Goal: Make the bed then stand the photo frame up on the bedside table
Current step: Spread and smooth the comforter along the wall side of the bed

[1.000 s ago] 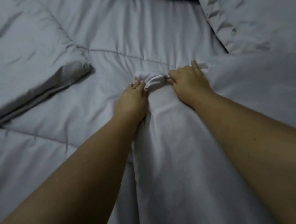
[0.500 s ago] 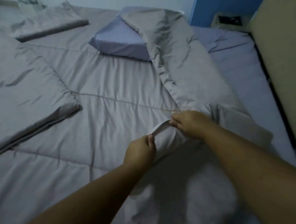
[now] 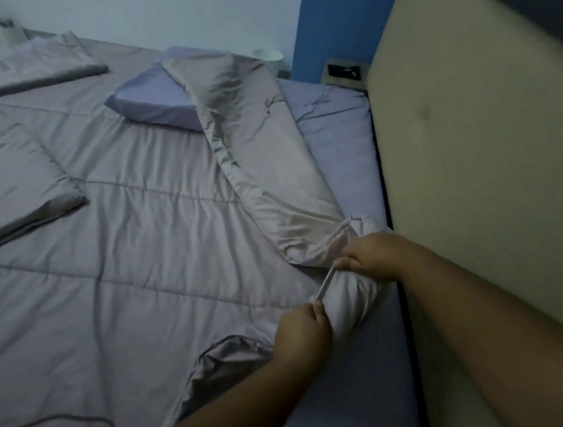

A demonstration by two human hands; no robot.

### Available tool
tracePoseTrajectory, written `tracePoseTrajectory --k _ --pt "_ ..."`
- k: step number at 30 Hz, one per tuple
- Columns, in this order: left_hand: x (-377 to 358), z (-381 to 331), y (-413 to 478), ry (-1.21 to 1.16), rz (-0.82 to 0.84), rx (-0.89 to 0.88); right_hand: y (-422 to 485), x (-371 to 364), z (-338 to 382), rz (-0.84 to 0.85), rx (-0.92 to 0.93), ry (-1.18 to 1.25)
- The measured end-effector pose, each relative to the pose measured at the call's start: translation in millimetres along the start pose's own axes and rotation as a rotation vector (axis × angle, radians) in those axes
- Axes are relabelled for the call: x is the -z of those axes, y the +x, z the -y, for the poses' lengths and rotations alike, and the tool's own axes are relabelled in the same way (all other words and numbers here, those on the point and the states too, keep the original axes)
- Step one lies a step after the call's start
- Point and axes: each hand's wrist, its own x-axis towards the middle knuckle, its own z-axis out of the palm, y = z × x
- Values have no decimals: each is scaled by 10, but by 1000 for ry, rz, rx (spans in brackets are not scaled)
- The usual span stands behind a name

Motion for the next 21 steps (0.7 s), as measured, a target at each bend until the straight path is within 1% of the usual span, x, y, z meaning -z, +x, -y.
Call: tracePoseTrajectory --k 5,8,10,11,13,14,15,16,18,19,20,21 --pt "-759 -466 -595 -7 167 -2 -644 -321 -386 282 -37 -112" --pt "-1139 -545 -850 -65 308 29 -772 -675 -517 418 -30 -198" --pt "-1384 -508 -965 -96 396 20 -762 -964 -567 520 -33 -236" --pt "-1523 -465 -1025 -93 417 30 -734 -1130 -586 568 -38 -255" --pt "-1757 -364 -1101 -126 351 15 -656 -1481 -636 661 -42 -286" --pt "-1878 -313 -1092 -95 350 -19 -623 -1650 -659 704 -40 -295" --pt "-1992 -264 -1084 -56 446 -24 -589 -1814 -685 740 -30 -301" --pt "-2118 -220 -1062 43 452 -78 -560 -1950 -710 771 -16 -301" --pt "-2351 -129 -1001 113 548 -145 -513 -2211 -771 803 11 -288" --pt "-2406 -92 -989 106 630 -149 -506 -2289 -774 805 24 -283" --pt "-2480 -42 -951 93 731 -111 -473 -2404 -792 816 41 -273" --pt "-2597 30 -923 62 758 -61 -437 -2510 -807 822 55 -257"
